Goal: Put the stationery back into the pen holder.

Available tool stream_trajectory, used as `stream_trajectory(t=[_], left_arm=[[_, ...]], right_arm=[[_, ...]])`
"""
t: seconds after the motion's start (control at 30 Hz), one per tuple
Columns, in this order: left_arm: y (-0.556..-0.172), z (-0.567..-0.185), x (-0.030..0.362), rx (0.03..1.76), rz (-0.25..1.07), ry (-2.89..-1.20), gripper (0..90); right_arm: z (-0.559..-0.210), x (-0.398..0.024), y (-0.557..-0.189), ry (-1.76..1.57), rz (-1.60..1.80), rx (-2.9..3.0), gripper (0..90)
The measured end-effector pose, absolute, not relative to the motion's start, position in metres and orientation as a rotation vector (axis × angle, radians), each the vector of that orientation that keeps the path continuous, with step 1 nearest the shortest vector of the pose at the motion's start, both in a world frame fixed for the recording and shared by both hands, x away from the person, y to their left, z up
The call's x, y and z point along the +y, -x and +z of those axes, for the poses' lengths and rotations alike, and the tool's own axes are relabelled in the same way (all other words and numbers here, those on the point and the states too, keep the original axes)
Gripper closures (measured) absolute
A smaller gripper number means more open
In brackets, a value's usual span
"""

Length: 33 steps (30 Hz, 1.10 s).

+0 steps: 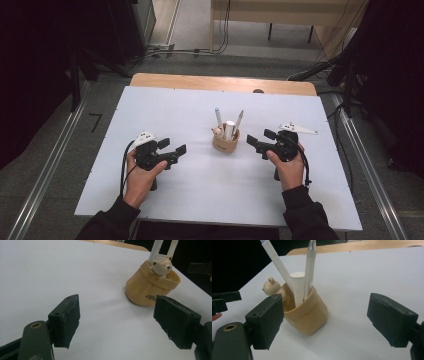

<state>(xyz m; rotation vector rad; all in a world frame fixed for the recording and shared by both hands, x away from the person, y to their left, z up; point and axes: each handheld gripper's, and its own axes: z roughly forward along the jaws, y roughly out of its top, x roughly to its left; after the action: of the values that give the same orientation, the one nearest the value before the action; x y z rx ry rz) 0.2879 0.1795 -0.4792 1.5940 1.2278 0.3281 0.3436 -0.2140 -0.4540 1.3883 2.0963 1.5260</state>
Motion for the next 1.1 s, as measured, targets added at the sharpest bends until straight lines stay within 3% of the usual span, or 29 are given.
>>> stream_trajectory(t=[1.1], left_arm=[[-0.285,-0.483,0.215,1.315,0.384,-1.532,21.8]], right_arm=[[-0.461,-0.243,-0.325,-1.424,1.469,2.074,12.5]])
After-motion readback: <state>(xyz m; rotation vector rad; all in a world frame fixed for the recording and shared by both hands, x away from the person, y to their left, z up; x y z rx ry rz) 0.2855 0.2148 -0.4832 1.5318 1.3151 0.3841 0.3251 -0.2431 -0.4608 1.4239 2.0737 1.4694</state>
